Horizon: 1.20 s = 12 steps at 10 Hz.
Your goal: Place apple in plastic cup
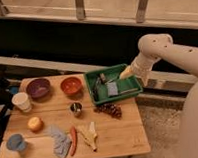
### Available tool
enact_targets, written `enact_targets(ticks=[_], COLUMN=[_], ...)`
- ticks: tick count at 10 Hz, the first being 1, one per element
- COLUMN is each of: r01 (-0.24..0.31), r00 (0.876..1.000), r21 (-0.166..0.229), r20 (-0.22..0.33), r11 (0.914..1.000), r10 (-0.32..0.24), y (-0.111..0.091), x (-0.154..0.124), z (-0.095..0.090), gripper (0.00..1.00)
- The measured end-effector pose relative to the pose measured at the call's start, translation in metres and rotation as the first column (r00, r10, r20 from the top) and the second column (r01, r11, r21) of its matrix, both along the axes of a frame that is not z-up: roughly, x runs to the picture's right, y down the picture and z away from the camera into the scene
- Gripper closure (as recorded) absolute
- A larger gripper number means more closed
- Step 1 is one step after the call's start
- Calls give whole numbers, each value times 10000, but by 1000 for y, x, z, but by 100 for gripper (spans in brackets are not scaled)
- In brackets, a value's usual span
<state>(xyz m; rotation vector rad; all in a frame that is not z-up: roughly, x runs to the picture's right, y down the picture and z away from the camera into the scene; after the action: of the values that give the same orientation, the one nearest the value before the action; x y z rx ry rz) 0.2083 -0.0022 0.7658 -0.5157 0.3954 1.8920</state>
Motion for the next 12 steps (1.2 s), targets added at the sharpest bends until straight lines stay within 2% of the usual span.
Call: enact_targets(ticks=[2,4,6,7,9,12], r01=[665,1719,2767,3095,3741,3798], r00=[9978,9844,9568,9442,9107,9089], r21=[284,376,413,405,438,457], r20=[-58,318,811,1057,1711,1673], r11=[9974,9844,9601,9500,9264,9239], r10=[-664,-1731,-2792,-3121,-3759,-3819], y=[0,3,12,18,38,39], x=[-6,-40,-94,-120,-177,-175], z=[-4,-2,5,7,1,1], gripper=[20,20,20,20,20,20])
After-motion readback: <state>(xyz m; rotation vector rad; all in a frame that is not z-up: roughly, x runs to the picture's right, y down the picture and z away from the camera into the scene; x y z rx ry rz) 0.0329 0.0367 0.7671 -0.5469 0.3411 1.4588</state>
